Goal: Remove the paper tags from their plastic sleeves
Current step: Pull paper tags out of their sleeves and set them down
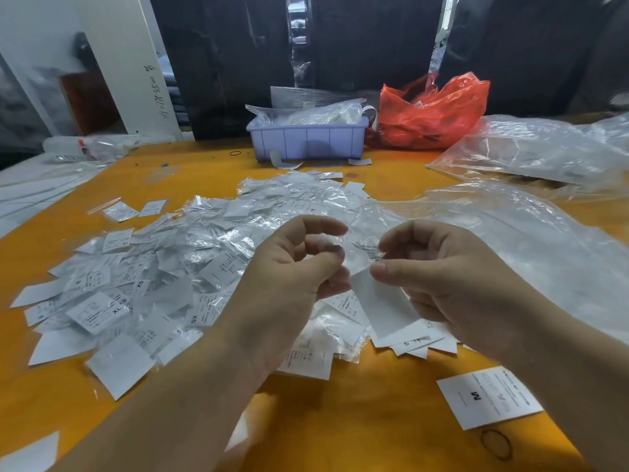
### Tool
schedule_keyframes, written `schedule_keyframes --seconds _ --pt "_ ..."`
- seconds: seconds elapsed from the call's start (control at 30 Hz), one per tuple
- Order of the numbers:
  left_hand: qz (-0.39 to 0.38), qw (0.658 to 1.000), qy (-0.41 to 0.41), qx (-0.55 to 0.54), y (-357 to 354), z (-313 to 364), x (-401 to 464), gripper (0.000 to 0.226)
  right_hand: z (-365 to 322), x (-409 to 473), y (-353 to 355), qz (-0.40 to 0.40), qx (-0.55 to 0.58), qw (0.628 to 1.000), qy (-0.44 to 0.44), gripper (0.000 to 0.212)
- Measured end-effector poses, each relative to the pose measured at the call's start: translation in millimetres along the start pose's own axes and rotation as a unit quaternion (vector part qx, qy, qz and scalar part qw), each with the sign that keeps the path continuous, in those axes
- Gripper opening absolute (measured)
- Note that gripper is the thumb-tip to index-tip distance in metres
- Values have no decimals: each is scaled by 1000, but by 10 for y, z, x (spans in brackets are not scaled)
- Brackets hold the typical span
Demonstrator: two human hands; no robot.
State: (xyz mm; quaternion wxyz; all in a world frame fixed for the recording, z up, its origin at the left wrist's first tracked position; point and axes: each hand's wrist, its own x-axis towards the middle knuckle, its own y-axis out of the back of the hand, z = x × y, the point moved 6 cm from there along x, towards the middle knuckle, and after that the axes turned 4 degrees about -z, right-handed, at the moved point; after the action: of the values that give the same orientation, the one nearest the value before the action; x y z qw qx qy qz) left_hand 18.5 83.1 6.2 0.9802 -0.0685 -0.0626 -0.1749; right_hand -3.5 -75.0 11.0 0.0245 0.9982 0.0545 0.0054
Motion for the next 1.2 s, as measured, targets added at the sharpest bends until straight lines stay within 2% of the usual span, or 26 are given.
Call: schedule_keyframes --seconds 0.07,0.13,0.27,0.37,0.47,0.57,0.7,0.9,0.97,1.07,1.13,1.2 --pt "7 1000 -5 26 -8 -7 -7 31 -81 -27 35 57 -64 994 69 15" --pt "14 999 4 35 -11 -28 -9 25 -157 -73 36 101 -128 976 141 15" --pt "17 999 28 13 -32 -87 -5 10 -279 -217 -43 164 -237 917 274 19" --pt "-7 999 28 -45 -81 -72 16 23 -400 -330 -119 183 -316 856 367 17" --pt "-53 992 34 -105 -167 -39 2 46 -397 -351 -193 155 -354 832 400 12" --pt "-60 989 39 -131 -169 -21 -9 34 -346 -298 -231 117 -372 839 379 10" --pt "-47 986 58 -151 -120 -37 -5 25 -296 -230 -263 66 -351 869 342 14" --pt "-32 985 68 -155 -117 -65 -6 28 -226 -203 -248 5 -233 930 284 9" --pt "-30 986 67 -149 -111 -54 -11 25 -202 -185 -198 9 -199 948 250 12" --pt "-30 989 53 -132 -84 -10 -16 22 -181 -101 -14 61 -209 962 164 25" --pt "-30 993 41 -110 -67 17 -14 21 -91 -19 51 9 -134 989 64 24" --pt "-23 995 34 -94 -54 26 -13 21 -43 -3 -12 -71 -35 997 -7 27"
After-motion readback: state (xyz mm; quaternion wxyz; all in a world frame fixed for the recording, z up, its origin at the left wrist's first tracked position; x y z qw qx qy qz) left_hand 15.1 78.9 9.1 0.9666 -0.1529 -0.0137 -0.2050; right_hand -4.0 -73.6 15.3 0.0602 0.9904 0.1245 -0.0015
